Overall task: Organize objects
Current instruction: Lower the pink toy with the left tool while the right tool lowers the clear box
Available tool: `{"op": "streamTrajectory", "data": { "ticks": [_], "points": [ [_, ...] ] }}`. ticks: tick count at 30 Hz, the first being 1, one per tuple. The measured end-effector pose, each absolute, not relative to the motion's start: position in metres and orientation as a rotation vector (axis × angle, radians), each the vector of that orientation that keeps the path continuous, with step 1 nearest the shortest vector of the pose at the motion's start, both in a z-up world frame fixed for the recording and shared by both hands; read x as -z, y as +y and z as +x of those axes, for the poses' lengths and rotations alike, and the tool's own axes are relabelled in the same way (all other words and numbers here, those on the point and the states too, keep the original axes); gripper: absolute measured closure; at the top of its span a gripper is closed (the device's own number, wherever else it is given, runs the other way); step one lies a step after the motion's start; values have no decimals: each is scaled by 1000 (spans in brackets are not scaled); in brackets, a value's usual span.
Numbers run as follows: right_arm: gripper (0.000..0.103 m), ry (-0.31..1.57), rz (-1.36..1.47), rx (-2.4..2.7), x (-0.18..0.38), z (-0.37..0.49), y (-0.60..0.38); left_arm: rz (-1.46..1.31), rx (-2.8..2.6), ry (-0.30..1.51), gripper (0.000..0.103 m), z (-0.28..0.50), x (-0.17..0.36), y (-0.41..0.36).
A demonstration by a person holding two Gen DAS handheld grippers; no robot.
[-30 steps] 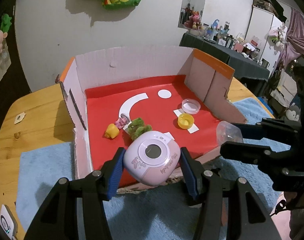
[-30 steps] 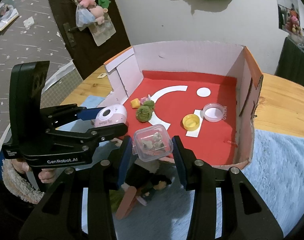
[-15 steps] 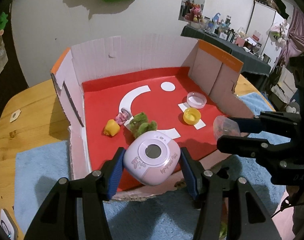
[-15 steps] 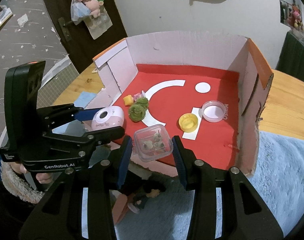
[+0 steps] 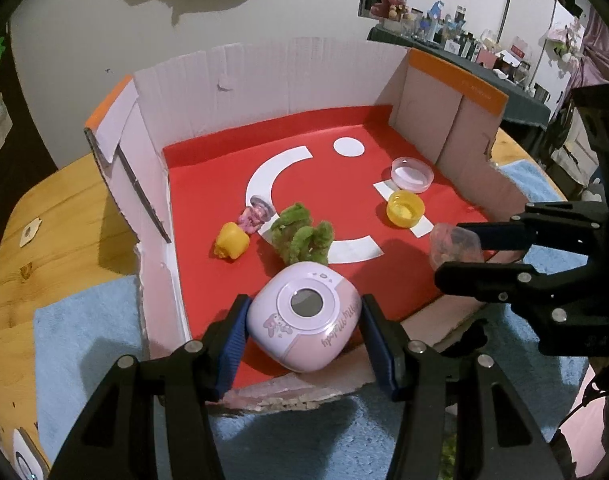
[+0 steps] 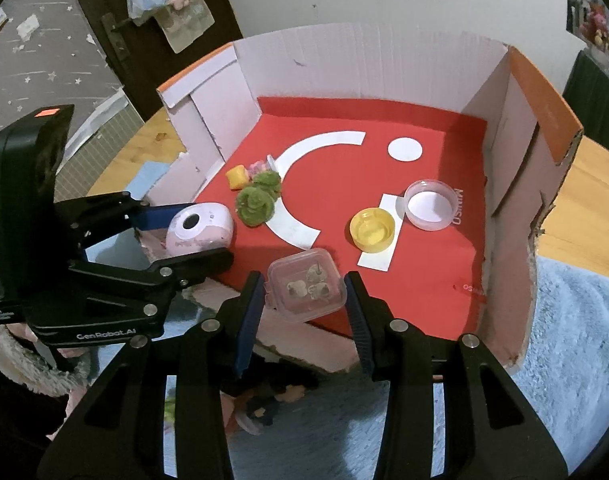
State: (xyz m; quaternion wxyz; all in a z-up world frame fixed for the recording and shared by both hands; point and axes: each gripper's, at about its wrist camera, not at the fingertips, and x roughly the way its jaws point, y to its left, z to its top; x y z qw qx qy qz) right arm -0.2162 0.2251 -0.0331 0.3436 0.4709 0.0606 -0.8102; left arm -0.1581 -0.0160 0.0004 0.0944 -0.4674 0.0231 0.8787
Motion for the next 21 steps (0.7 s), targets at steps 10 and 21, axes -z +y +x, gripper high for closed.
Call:
{"op": "streamTrajectory", "data": {
  "ticks": [10, 21],
  "points": [
    [64, 171, 1254, 2100, 41, -226, 224, -1394, -2586, 101, 46, -168, 1, -7],
    [64, 185, 1260, 2118, 48, -236, 224, -1416, -2591, 58, 46, -180, 10, -10]
  ]
}}
